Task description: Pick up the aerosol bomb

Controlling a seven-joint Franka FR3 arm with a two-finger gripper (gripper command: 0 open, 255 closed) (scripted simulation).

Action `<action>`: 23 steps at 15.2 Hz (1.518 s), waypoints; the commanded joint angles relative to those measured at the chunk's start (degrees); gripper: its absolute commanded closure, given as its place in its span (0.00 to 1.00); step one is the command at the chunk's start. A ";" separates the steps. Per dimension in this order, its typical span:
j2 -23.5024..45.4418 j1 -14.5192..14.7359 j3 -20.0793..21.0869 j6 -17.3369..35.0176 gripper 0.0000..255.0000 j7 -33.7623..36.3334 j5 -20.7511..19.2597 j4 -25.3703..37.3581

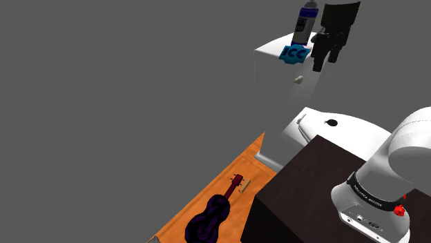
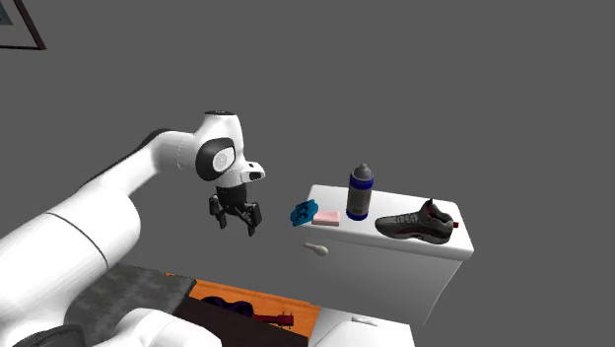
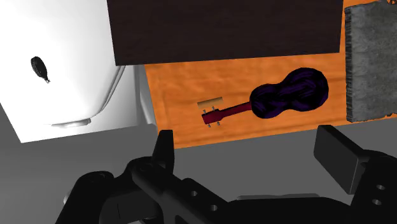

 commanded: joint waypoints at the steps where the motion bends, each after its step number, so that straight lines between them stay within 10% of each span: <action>1: 0.00 0.00 0.00 0.00 0.00 0.00 0.00 0.00; 23: 19.70 -15.20 1.42 38.95 0.00 20.90 -25.11 9.63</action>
